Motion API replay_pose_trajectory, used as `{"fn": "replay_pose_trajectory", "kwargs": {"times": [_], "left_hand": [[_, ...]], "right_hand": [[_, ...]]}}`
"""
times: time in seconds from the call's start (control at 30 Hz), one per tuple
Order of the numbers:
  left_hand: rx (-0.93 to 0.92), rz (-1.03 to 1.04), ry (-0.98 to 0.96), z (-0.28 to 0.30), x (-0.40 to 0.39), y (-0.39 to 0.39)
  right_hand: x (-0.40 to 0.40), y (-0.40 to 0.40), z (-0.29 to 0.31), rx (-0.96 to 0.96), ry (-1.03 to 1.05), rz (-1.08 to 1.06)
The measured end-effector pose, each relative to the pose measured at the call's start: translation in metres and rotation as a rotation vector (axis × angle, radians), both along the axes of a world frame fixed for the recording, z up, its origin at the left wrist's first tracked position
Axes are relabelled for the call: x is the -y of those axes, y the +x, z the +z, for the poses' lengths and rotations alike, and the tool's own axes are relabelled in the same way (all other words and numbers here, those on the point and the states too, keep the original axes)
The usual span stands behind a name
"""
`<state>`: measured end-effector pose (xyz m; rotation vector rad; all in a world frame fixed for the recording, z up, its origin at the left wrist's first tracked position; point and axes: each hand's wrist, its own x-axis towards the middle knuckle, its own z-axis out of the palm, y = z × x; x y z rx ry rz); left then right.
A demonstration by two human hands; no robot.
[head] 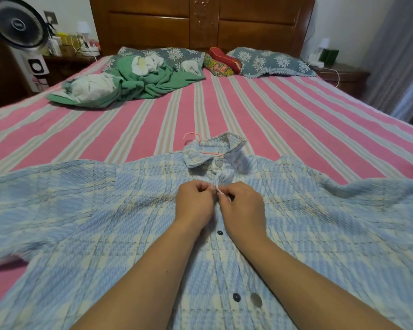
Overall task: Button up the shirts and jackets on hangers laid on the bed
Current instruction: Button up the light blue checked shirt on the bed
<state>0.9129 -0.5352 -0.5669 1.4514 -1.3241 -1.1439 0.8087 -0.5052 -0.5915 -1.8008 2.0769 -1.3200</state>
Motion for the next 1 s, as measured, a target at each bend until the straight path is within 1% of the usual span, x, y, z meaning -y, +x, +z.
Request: {"fn": "replay_pose_trajectory", "kwargs": {"times": [0.17,0.3,0.43,0.5,0.57,0.6,0.63,0.7,0.73,0.77,0.8,0.83,0.9,0.93,0.97,1.0], "left_hand": [[0.089,-0.020,-0.052,-0.008,0.002,0.000],[0.113,-0.030,-0.080,-0.015,0.006,0.000],[0.187,-0.114,-0.042,-0.012,0.000,0.001],[0.188,-0.219,0.054,0.005,-0.003,0.007],[0.142,-0.302,0.176,0.031,-0.017,0.017],[0.154,-0.317,0.219,0.040,-0.026,0.021],[0.235,-0.340,0.237,0.045,-0.040,0.025],[0.521,-0.367,0.209,0.044,-0.082,0.034],[0.611,-0.356,0.199,0.041,-0.102,0.038],[0.637,-0.326,0.199,0.036,-0.118,0.042],[0.622,-0.283,0.208,0.030,-0.124,0.044],[0.593,-0.228,0.222,0.028,-0.127,0.045],[0.554,-0.116,0.286,0.028,-0.121,0.038],[0.573,-0.074,0.324,0.029,-0.117,0.032],[0.626,-0.056,0.351,0.029,-0.113,0.024],[0.695,-0.054,0.353,0.029,-0.110,0.014]], "right_hand": [[0.001,0.001,-0.004,-0.080,-0.016,-0.001],[0.005,-0.002,-0.007,-0.088,0.022,-0.016],[0.006,0.000,-0.004,0.005,0.191,-0.040],[0.000,0.001,0.013,0.093,0.304,0.004],[-0.014,0.000,0.040,0.253,0.476,0.100],[-0.023,0.002,0.053,0.275,0.575,0.145],[-0.036,0.005,0.063,0.203,0.661,0.161],[-0.068,0.016,0.068,-0.028,0.774,0.089],[-0.085,0.019,0.067,-0.074,0.793,0.038],[-0.102,0.020,0.065,-0.034,0.785,-0.002],[-0.116,0.018,0.063,0.046,0.752,-0.032],[-0.128,0.014,0.063,0.159,0.698,-0.046],[-0.140,0.005,0.064,0.445,0.591,-0.058],[-0.144,0.002,0.067,0.564,0.567,-0.043],[-0.146,0.000,0.068,0.631,0.540,-0.023],[-0.147,-0.003,0.066,0.646,0.524,-0.012]]}}
